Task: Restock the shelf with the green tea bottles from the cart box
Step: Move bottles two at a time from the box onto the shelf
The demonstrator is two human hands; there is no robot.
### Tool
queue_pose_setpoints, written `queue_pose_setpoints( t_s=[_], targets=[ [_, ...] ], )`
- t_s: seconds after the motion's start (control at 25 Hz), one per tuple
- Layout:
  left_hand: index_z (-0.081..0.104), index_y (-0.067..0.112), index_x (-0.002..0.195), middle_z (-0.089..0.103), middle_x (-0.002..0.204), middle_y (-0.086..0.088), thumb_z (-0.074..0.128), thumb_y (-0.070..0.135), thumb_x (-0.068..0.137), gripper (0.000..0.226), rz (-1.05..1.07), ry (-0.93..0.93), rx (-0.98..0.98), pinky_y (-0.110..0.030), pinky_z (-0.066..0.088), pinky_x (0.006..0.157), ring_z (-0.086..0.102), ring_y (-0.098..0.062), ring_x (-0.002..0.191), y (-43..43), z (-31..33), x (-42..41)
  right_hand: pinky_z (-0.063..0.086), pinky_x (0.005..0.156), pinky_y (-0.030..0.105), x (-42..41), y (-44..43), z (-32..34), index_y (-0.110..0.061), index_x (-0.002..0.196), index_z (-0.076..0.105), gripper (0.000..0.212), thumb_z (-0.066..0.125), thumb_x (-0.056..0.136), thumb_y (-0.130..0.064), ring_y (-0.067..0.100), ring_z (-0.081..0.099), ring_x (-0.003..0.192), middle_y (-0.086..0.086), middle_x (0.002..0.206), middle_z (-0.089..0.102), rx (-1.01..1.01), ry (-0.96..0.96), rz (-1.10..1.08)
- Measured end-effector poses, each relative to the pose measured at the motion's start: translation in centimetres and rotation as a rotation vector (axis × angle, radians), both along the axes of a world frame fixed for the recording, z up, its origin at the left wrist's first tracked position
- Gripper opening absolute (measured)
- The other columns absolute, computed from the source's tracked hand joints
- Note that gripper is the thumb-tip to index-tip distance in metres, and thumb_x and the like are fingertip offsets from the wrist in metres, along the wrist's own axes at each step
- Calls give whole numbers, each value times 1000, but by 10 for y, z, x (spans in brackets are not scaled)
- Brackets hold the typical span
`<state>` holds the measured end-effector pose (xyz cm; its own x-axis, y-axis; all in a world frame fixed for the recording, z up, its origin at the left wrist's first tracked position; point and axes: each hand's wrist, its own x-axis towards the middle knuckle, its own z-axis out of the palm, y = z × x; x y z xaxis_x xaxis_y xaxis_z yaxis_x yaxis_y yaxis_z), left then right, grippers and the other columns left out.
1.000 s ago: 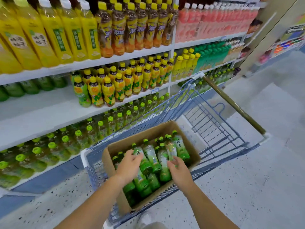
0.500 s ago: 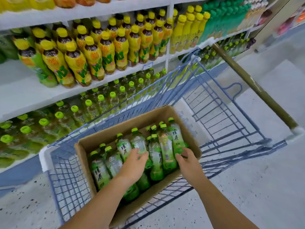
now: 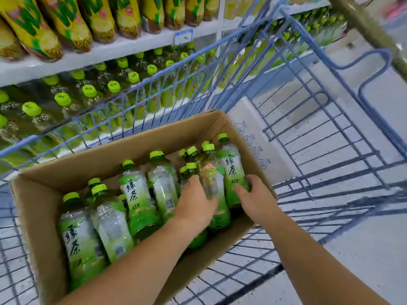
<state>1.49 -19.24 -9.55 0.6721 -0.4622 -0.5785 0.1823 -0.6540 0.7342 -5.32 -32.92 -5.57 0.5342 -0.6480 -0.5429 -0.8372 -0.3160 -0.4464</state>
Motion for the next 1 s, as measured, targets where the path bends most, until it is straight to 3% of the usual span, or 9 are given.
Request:
queue_pose_setpoints(
  t_s=[0.12, 0.28, 0.52, 0.64, 0.76, 0.88, 1.0],
  targets=[
    [52, 13, 113, 57, 108, -4, 72, 14, 83, 36, 3, -25, 71, -36, 54, 80, 61, -23, 96, -13, 3, -10, 34, 78, 26, 5, -11, -9, -11, 141, 46, 49, 58, 98, -31, 14, 47, 90, 1, 110, 55, -14, 41, 36],
    [32, -3, 135, 35, 137, -17, 74, 10, 84, 67, -13, -53, 214, -31, 44, 84, 53, -32, 117, -39, 10, -19, 42, 88, 32, 6, -22, -17, -14, 141, 47, 59, 63, 92, -41, 22, 55, 110, 6, 132, 59, 29, 75, 6],
    [16, 4, 146, 21, 142, -15, 78, 4, 76, 94, 115, -119, 239, -34, 48, 95, 50, -31, 116, -50, 0, -43, 43, 82, 33, 9, -37, -24, -15, 128, 55, 48, 65, 88, -39, 20, 56, 97, -1, 101, 57, 128, 63, 8],
    [7, 9, 155, 19, 142, -12, 74, 5, 81, 100, 140, -105, 167, -33, 45, 100, 49, -30, 118, -44, -6, -47, 52, 84, 36, 9, -40, -31, -16, 113, 63, 45, 70, 83, -50, 20, 63, 94, 0, 101, 66, 162, 28, -5],
    [15, 19, 156, 25, 139, -8, 79, 10, 80, 99, 156, -33, 96, -29, 44, 100, 55, -26, 111, -34, -8, -40, 56, 79, 35, 8, -42, -34, -21, 93, 67, 31, 76, 81, -48, 17, 68, 87, 0, 96, 72, 220, -21, -44],
    [40, 30, 141, 47, 128, -1, 87, 15, 69, 86, 160, 21, 4, -29, 48, 96, 58, -16, 100, -24, 0, -26, 59, 84, 41, 7, -46, -35, -19, 89, 68, 26, 81, 78, -40, 21, 71, 89, 2, 95, 75, 318, -68, -143],
    [50, 34, 130, 66, 115, 9, 92, 13, 64, 82, 182, 179, -66, -39, 53, 96, 64, -15, 103, -8, 12, -11, 54, 65, 31, 8, -48, -29, -19, 89, 65, 19, 79, 83, -30, 18, 69, 84, 3, 94, 73, 425, -97, -205]
  ],
)
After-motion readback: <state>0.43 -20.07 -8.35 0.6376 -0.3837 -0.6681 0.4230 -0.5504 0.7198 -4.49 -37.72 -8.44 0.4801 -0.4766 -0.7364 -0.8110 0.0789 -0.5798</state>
